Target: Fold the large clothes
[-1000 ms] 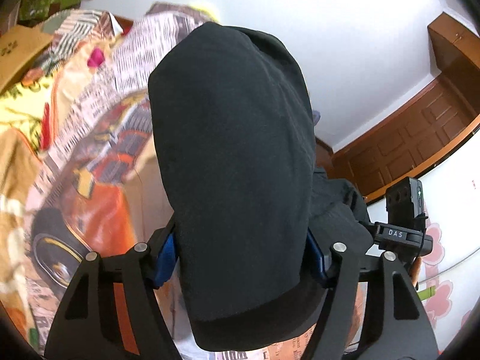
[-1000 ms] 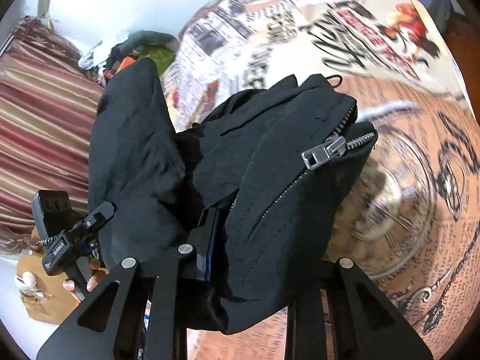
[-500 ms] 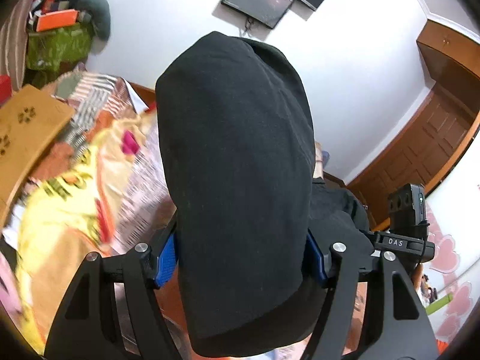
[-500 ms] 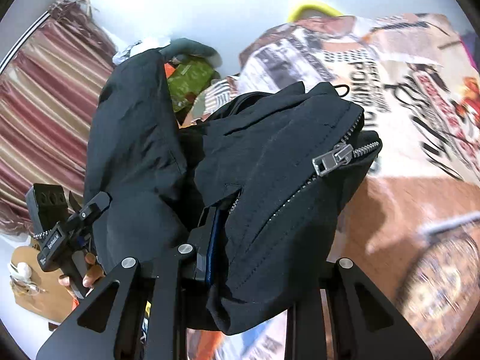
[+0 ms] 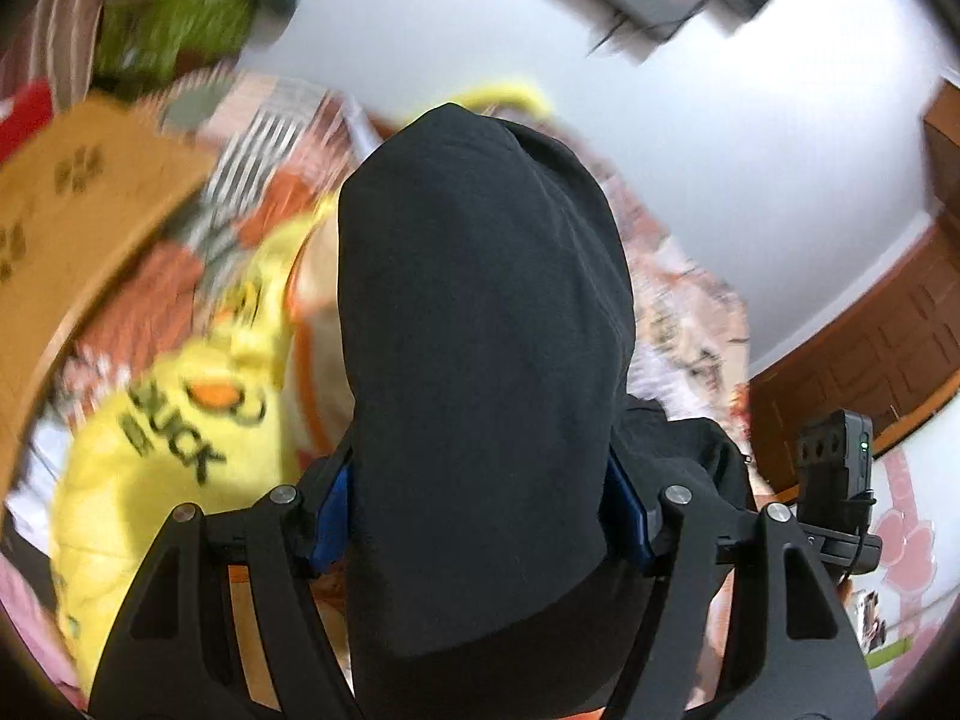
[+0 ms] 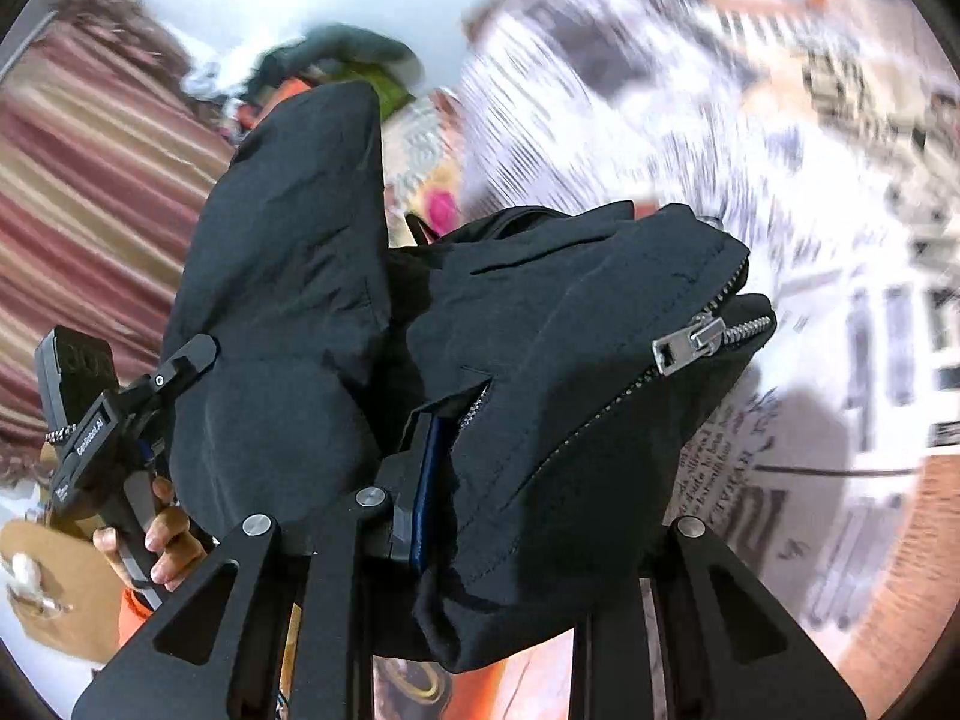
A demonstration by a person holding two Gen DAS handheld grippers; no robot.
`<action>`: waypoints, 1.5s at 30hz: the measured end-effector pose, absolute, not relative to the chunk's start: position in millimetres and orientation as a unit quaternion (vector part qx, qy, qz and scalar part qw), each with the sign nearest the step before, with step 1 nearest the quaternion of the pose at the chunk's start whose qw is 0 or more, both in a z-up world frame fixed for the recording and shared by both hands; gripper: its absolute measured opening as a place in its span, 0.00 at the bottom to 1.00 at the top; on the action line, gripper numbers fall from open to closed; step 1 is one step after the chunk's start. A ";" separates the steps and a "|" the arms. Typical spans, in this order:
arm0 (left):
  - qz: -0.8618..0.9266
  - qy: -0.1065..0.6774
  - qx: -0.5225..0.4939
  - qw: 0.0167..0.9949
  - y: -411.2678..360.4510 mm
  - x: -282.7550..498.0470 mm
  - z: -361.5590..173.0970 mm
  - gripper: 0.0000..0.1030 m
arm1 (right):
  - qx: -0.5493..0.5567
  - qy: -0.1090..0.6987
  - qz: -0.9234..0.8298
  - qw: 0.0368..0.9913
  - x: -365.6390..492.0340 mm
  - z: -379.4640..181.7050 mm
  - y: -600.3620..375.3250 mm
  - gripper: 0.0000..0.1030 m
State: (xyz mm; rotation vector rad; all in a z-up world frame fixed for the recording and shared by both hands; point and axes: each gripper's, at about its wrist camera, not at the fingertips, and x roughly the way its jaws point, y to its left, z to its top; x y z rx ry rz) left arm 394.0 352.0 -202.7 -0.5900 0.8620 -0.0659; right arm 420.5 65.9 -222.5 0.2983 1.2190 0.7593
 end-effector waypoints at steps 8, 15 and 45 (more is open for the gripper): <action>-0.021 0.451 -0.319 0.833 370.2 393.9 -280.8 0.72 | 0.125 0.590 0.336 0.724 421.8 -280.1 67.6 0.22; 0.019 0.466 -0.266 0.843 358.5 383.0 -264.7 0.74 | 0.068 0.586 0.311 0.745 413.5 -263.0 59.2 0.37; 0.056 0.159 -0.048 0.984 193.2 116.3 38.6 0.74 | -0.017 0.192 0.357 0.914 188.1 -1.4 -0.2 0.38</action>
